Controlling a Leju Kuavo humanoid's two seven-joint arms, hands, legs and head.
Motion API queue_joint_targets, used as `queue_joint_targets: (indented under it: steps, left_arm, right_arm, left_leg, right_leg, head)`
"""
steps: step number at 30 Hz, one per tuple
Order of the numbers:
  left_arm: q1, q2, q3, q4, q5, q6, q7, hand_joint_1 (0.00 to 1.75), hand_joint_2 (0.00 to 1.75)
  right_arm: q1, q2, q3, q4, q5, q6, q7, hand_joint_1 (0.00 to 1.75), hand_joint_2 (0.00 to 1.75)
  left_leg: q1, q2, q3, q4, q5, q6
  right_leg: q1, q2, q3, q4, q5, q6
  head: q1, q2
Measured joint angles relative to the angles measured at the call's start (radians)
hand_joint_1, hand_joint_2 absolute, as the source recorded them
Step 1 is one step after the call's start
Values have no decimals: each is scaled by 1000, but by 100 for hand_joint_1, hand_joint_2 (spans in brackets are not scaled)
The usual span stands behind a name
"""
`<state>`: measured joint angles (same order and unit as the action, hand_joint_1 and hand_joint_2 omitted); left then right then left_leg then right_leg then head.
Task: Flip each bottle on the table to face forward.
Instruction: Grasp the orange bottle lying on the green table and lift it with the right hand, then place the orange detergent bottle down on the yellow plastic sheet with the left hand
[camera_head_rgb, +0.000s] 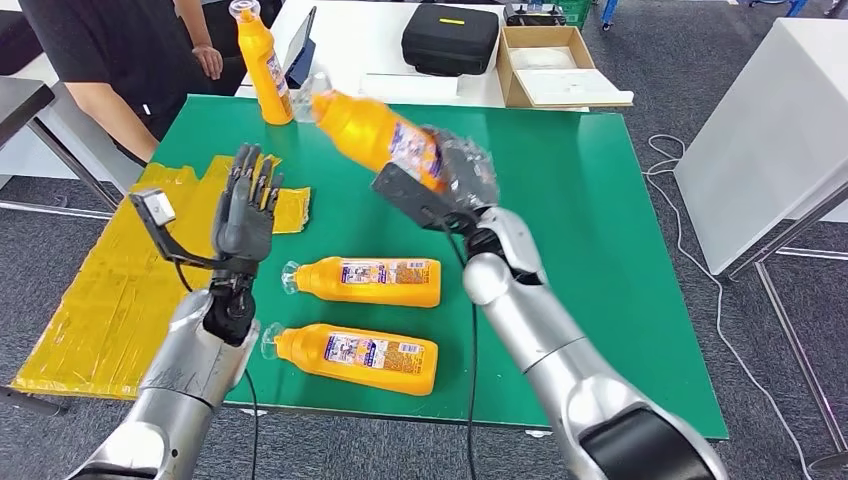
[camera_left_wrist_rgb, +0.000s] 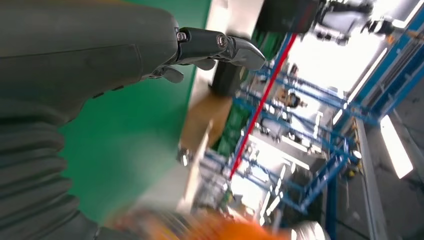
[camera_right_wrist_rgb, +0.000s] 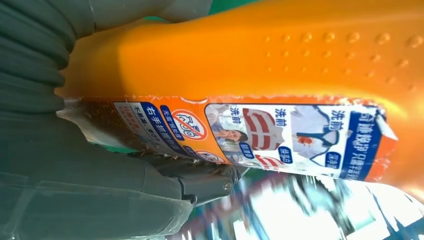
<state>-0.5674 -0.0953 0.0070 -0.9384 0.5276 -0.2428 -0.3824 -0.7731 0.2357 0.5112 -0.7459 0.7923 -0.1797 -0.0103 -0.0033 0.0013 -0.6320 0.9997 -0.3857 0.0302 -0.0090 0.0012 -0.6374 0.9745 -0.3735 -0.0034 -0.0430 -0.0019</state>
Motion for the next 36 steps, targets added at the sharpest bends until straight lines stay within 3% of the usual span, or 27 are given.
queue_joint_targets:
  steps: [6,16,26,36]
  left_arm:
    - [-10,-22,-105,-120,54,96,31,0,175]
    - [9,-21,-155,-201,53,145,15,0,175]
    - [43,-21,-160,-248,20,153,15,0,175]
    - [55,-28,-163,-274,-18,152,17,0,175]
  right_arm:
    - [14,88,153,56,-207,-4,85,175,175]
    - [-50,113,337,62,-361,-20,161,175,175]
    - [-109,113,375,71,-346,-29,180,175,175]
    - [-122,113,311,79,-235,-9,174,175,175]
  left_leg:
    - [0,0,-3,0,0,0]
    - [0,0,-3,0,0,0]
    - [-1,0,-3,0,0,0]
    - [-1,0,-3,0,0,0]
  right_leg:
    - [0,0,-3,0,0,0]
    - [0,0,-4,0,1,0]
    - [0,0,-4,0,1,0]
    - [0,0,-4,0,1,0]
  head:
    - [0,0]
    - [0,0]
    - [0,0]
    - [0,0]
